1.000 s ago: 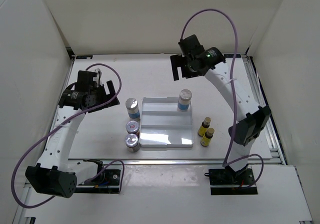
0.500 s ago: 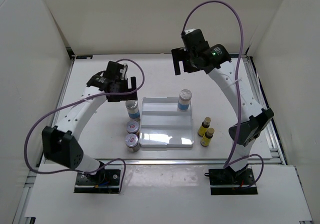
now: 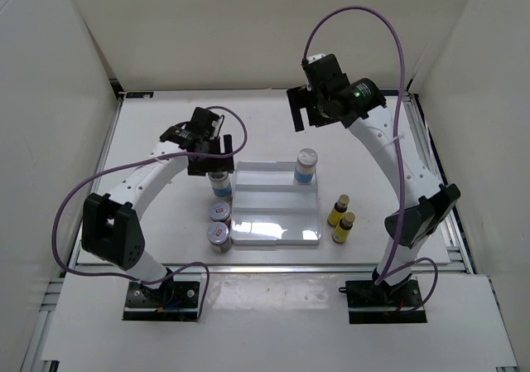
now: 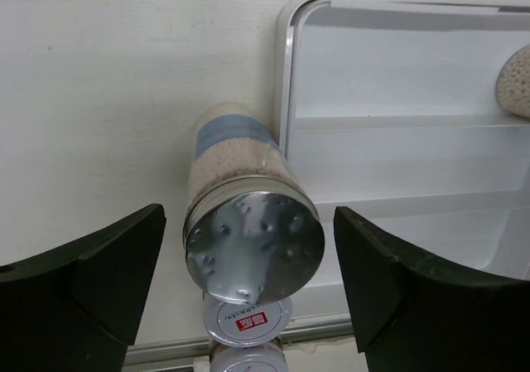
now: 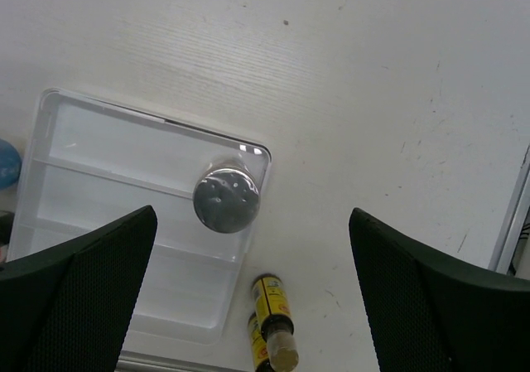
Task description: Organize the condiment bottles
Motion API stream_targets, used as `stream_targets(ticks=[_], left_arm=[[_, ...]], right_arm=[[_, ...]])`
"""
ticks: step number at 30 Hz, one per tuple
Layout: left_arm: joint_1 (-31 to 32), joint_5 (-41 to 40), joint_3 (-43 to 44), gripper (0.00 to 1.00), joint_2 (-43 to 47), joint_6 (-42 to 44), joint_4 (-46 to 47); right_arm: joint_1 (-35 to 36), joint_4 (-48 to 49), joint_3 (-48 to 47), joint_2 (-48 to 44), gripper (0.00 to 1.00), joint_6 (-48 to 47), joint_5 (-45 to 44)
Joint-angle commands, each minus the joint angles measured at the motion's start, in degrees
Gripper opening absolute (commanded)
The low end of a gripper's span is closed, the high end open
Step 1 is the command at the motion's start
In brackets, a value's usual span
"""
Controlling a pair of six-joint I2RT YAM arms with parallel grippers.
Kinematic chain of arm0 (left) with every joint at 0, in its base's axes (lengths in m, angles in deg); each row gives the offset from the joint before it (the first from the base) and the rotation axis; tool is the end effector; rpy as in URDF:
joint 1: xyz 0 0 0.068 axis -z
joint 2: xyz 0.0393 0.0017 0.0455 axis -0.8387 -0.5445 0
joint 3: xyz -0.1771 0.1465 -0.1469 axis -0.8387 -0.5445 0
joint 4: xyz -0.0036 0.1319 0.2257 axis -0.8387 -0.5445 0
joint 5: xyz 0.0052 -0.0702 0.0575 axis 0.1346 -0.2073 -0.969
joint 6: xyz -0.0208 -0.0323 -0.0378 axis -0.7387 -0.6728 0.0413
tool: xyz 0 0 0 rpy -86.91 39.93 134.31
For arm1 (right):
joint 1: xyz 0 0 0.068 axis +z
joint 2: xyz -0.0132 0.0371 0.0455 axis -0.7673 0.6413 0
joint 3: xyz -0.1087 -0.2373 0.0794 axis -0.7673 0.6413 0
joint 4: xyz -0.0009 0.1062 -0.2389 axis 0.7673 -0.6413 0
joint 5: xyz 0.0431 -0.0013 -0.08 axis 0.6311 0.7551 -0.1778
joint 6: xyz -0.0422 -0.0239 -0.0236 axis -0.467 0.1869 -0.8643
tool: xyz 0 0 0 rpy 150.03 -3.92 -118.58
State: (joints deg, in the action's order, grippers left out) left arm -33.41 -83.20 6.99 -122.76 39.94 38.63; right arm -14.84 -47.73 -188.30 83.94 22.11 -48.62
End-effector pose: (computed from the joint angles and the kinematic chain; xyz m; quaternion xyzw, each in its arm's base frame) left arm 0.2915 -0.1254 0.2832 -0.0109 0.9717 -0.0732 0.2244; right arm 0.3022 0.1988 0.4357 -0.1371 0.8973 -0.0012 0.4196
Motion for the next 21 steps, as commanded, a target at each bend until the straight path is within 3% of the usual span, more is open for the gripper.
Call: stream_targets(ticks=[1,6,9,13,14,16,21], left_arm=[[0.0,-0.9,-1.7,0.89,1.7,-1.6,0.4],[0.0,-0.9,-2.9,0.76,1.7,-2.2,0.4],[0.0,-1.5,-0.8,0.61,1.7,-1.7,0.4],[0.0,-4.5,4.1,0.40,1.7,-0.3,0.4],[0.0,-5.2,5.3,0.26,1.7,-0.3,-0.4],[0.0,-7.6,9.1,0.13,1.7,-0.3,-1.1],[0.0,-9.3,18.4,0.11,1.7,-0.8,-1.6]], right_arm=[[-0.2,1.0,1.9,-3.3,1.00,-1.5,-2.2],[-0.2,1.0,4.0,-5.1,1.00,-1.5,-3.3],[-0.2,1.0,5.5,-5.6,1.00,-2.0,-3.9],[-0.2,1.0,6.1,-5.6,1.00,-2.0,-3.9],[-0.2,1.0,6.1,-5.6,1.00,-2.0,-3.9],[-0.2,1.0,6.6,-6.2,1.00,-1.5,-3.9],[-0.2,1.0,8.4,-6.8,1.00,-1.5,-4.4]])
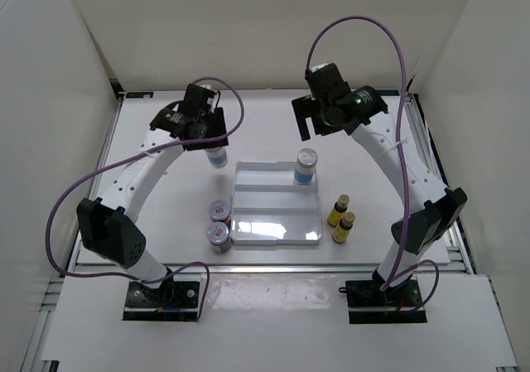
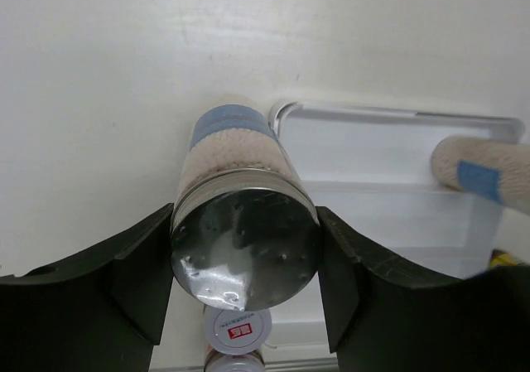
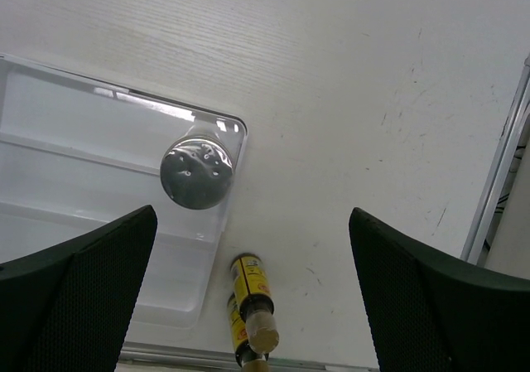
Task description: Organize the condiment bottles
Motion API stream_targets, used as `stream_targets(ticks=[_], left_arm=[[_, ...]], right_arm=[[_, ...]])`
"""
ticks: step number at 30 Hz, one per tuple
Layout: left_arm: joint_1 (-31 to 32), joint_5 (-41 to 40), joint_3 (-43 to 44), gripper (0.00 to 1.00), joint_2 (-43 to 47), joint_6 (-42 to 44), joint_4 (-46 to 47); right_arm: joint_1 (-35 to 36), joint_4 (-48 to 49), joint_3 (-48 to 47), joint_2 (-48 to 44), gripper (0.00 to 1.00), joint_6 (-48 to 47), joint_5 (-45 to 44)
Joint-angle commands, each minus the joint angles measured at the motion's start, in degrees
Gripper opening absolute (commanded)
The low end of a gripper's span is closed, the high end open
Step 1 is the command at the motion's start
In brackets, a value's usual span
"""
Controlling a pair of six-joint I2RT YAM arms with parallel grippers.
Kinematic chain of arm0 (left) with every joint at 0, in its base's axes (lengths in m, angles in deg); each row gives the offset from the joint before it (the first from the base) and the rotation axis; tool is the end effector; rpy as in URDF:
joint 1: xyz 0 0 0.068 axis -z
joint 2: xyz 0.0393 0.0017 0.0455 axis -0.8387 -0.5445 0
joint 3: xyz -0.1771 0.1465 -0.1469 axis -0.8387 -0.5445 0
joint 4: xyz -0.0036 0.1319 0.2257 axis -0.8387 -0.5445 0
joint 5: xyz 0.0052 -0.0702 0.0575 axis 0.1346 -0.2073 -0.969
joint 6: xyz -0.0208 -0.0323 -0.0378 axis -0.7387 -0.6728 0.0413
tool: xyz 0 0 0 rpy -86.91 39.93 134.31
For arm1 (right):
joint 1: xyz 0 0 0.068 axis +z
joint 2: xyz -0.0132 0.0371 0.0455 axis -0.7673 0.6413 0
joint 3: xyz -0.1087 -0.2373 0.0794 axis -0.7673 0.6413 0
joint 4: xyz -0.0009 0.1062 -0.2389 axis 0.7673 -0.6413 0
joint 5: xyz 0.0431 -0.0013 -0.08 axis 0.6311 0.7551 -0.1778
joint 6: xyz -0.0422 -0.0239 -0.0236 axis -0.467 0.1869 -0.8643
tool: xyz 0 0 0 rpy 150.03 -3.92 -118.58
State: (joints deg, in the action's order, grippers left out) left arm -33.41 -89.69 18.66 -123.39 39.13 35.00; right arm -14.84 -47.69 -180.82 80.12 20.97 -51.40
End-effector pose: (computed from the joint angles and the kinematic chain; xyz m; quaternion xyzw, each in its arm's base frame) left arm 0.3018 -0.1255 0.3391 -0.0359 0.9513 -0.0513 0.3019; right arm 0.2915 0.1893 0.4206 -0.1443 0.9041 -0.0392 0.4003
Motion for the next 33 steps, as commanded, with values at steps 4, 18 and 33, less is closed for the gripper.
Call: stream_targets(ticks=[4,18,33], left_arm=[[2.8,-1.5,11.9,0.11,0.2,0.5,2.0],[12.2,4.9,11.4,0.11,-10.4,0.0,2.5],[11.5,2.3,4.8,0.59,-13.1,1.0,4.5]], right_arm=[[-0.2,0.5,0.9,-3.0,1.00,0.2,-2.1],[-0.2,0.5,3.7,-4.6,1.00,0.2,-5.0],[-1.4,-1.4,7.7,-6.9,1.00,2.4,-8.5]])
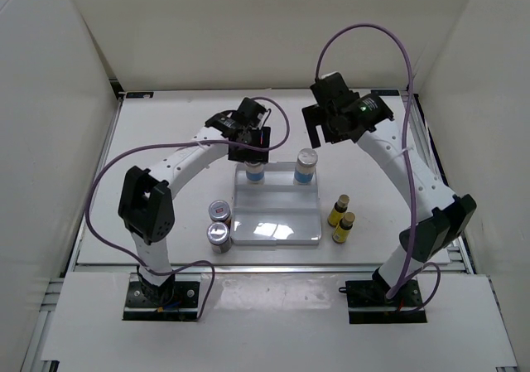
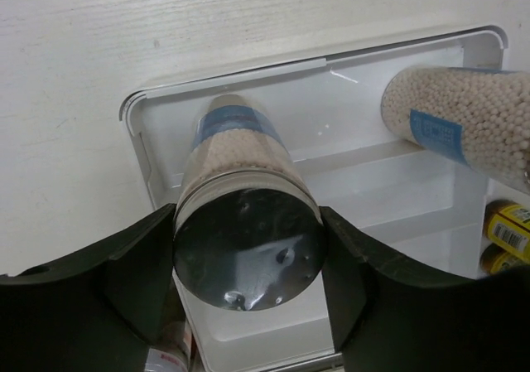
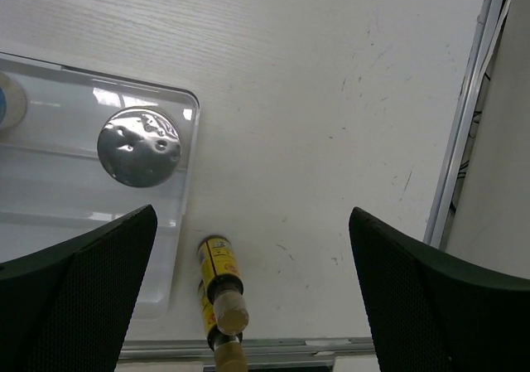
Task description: Organize the condiment bottles
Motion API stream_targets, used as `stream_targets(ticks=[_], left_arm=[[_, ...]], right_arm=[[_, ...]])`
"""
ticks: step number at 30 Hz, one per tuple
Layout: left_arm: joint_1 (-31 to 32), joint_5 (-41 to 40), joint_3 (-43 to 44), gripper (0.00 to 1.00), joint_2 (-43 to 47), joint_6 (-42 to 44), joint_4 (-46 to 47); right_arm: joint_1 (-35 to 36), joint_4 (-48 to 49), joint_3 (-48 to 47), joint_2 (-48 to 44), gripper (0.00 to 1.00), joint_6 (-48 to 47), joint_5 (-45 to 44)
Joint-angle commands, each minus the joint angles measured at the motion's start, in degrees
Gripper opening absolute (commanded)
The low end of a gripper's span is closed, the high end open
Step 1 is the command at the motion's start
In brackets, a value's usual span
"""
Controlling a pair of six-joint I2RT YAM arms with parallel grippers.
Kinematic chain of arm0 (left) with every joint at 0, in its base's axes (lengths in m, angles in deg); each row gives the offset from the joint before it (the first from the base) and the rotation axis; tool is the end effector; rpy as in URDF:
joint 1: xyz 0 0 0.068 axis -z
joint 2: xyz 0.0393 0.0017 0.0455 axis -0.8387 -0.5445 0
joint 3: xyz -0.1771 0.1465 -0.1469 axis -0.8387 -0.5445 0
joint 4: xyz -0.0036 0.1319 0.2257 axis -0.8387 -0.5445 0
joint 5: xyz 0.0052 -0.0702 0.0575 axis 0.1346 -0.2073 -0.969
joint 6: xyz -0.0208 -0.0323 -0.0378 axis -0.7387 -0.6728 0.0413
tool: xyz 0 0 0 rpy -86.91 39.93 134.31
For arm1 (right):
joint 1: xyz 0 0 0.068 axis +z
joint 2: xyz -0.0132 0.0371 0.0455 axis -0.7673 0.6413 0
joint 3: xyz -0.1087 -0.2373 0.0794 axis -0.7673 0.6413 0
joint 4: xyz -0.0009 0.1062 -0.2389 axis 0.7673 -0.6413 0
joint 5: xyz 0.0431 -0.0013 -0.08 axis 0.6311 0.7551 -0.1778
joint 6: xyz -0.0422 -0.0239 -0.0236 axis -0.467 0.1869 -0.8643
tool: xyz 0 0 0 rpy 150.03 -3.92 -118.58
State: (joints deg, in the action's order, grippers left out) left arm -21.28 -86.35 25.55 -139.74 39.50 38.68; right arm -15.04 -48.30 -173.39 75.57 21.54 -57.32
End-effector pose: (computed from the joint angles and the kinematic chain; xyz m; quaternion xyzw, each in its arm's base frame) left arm 0.3245 -0.2288 0.2817 0.0805 0.9640 -0.0812 0.2401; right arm 0.2770 0.1736 0.4083 -0.1272 0.9073 -0.0957 0.3893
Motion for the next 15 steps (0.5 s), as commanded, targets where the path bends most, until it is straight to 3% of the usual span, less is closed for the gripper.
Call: stream_targets(ticks=[1,3,5,11,15], left_arm=[[-0.7,-1.1,-2.1,0.75,3.8,0.6,0.8],[-1.4,-2.0,-2.1,0.91,4.7,0.6,0.8],[-2.5,-3.7,-1.6,1.00,6.3,1.4,1.3],[-6.1,-4.2,6.6,1.00,11.5,3.3,0.8],[-6.6,-4.2,6.3,1.00,15.0,5.0,0.8]], right_arm=[[-1.9,-1.5,0.3,-2.4,1.00,1.8,-0.6],[-5.0,-4.3,-0.4,-2.4,1.00,4.9,3.1],[-8.1,-6.3,-0.9,-1.9,1.00,6.2,9.7],[-8.7,-9.1,5.8,-6.1,0.99,7.2,15.0],[-8.7,-12.3,11.3,-9.0,0.87,8.3,17.1]])
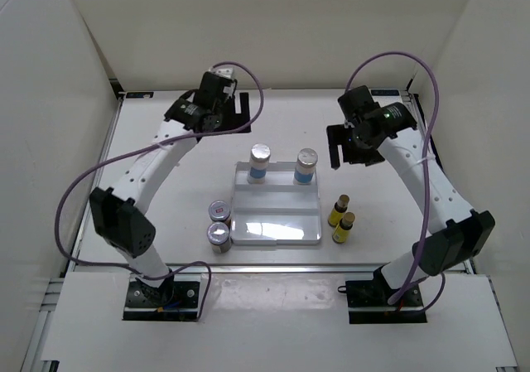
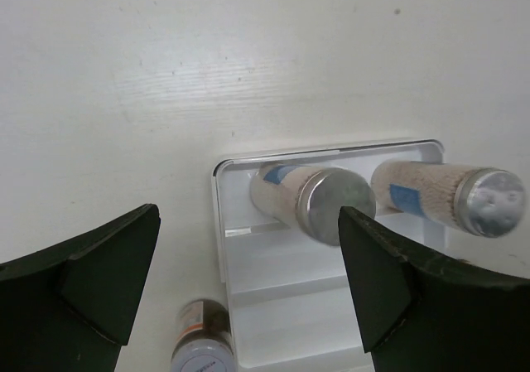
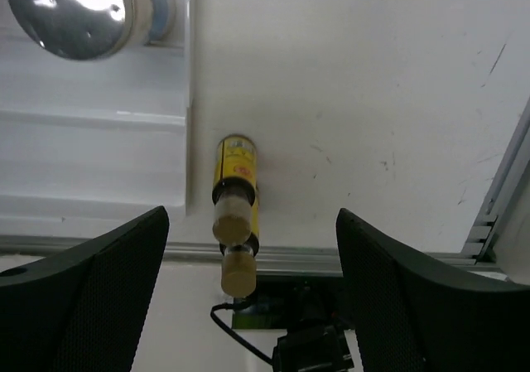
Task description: Organize the condiment bottles
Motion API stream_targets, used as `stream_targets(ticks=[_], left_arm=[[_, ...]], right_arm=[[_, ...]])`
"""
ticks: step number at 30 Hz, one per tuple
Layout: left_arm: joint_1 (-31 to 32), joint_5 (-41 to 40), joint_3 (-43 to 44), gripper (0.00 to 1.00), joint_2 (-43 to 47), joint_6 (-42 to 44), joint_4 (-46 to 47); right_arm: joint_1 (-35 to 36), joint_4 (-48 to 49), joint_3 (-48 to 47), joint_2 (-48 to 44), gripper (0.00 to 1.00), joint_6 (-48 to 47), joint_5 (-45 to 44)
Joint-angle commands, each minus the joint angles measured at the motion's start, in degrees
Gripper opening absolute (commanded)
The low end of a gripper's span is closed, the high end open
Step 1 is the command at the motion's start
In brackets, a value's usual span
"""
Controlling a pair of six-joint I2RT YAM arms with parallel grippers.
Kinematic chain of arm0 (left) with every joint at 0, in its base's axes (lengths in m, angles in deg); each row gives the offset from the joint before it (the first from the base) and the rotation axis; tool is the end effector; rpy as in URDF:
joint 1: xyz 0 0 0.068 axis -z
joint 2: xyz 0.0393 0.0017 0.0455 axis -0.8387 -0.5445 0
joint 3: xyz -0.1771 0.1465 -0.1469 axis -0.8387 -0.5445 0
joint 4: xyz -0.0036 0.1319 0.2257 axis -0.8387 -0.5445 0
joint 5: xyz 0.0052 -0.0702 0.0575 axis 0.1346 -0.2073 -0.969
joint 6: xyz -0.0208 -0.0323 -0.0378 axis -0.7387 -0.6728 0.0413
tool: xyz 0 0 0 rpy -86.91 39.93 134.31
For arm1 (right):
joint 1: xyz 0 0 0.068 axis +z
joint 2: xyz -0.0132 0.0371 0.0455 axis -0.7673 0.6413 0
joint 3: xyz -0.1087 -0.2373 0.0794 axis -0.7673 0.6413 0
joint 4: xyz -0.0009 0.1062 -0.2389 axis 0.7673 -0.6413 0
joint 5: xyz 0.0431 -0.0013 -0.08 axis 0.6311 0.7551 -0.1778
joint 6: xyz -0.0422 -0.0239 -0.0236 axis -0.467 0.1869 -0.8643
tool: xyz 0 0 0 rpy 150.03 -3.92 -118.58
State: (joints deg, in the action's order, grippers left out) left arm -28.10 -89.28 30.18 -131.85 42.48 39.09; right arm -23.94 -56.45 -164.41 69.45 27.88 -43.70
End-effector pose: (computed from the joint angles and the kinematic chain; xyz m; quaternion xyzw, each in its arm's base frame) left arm 0.3294 -0.1756 0.3580 0.0313 0.9315 -0.0861 0.3521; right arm 0.2628 0.1188 0.3829 -0.0615 0.9598 -0.0344 0.2716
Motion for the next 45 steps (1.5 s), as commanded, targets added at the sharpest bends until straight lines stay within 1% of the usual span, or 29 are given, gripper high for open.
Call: stream_targets(ticks=[1,2,3,7,11,13,16,18,21,27,29,30,32,33,36,37,39,40,41,42,43,45], left_arm=[[0.2,-1.3,0.9,1.00,7.9,2.1,0.4],[0.2,-1.3,0.0,1.00,8.4,2.1,0.4],[0.2,-1.3,-1.1,1.00,9.6,2.1,0.4],[-0.3,-1.3,-6.6,1.00,12.8,0.1,0.4],[-0.9,0.0,-10.9,1.00,14.9,-0.7,0.4],[-1.5,0.0,-11.8,1.00,15.4,-0.7,0.4],[-1.5,0.0,-13.1,1.00,16.0,-0.7,0.4],[-1.5,0.0,-13.6,1.00,16.7,-0.7,0.4],[-1.5,0.0,-14.7,1.00,17.2,-0.1,0.4],[-2.0,-1.0,-15.8,1.00,18.8,0.4,0.4],[-2.0,-1.5,-16.9,1.00,18.8,0.9,0.4],[-2.0,-1.6,-16.9,1.00,19.3,0.9,0.4],[-2.5,-1.6,-17.5,1.00,19.3,0.9,0.4],[-2.5,-1.6,-17.5,1.00,19.3,0.9,0.4],[-2.5,-1.6,-17.5,1.00,19.8,0.9,0.4],[-2.5,-2.1,-17.5,1.00,19.8,0.9,0.4],[-2.5,-2.1,-18.0,1.00,19.8,0.9,0.4],[-2.5,-2.1,-18.0,1.00,19.8,0.9,0.4],[-2.5,-2.1,-18.0,1.00,19.8,1.5,0.4],[-2.5,-2.1,-18.0,1.00,20.3,1.5,0.4],[-2.5,-2.1,-18.0,1.00,20.3,1.5,0.4],[-2.5,-2.1,-18.5,1.00,20.3,1.5,0.4]], right_arm=[[0.2,-4.1,3.5,-3.5,0.84,2.0,4.3],[0.2,-4.9,4.7,-3.5,0.84,2.0,5.4],[0.2,-4.9,7.4,-5.0,0.82,2.7,6.9],[0.2,-4.9,11.8,-6.8,0.76,4.4,7.6],[0.2,-4.9,14.8,-6.8,0.75,4.4,10.1],[0.2,-4.9,15.3,-6.8,0.75,5.0,10.1],[0.2,-2.7,17.0,-6.8,0.72,5.0,10.7],[0.2,-1.7,18.4,-6.3,0.66,5.0,11.3],[0.2,0.4,19.1,-4.9,0.60,4.5,11.3],[0.2,2.7,20.8,-2.1,0.57,4.0,12.6],[0.2,3.8,21.4,-1.6,0.52,4.0,12.6],[0.2,3.8,21.4,-1.1,0.47,3.5,12.6],[0.2,4.3,22.0,-0.6,0.42,3.5,12.1],[0.2,4.3,22.0,-0.6,0.37,3.5,12.1],[0.2,4.3,21.4,-0.6,0.26,4.1,10.1],[0.2,3.4,21.4,-0.6,0.20,4.1,10.1],[0.2,1.9,19.3,-1.3,0.13,4.1,9.3],[0.2,1.2,18.4,-1.9,0.06,4.6,8.6],[0.7,-0.3,16.0,-1.9,0.04,4.6,7.7],[0.7,-1.0,14.6,-2.5,0.04,4.6,7.7],[1.3,-1.7,13.2,-2.5,0.00,4.6,7.1],[1.3,-2.5,9.3,-2.5,0.00,4.6,6.6]])
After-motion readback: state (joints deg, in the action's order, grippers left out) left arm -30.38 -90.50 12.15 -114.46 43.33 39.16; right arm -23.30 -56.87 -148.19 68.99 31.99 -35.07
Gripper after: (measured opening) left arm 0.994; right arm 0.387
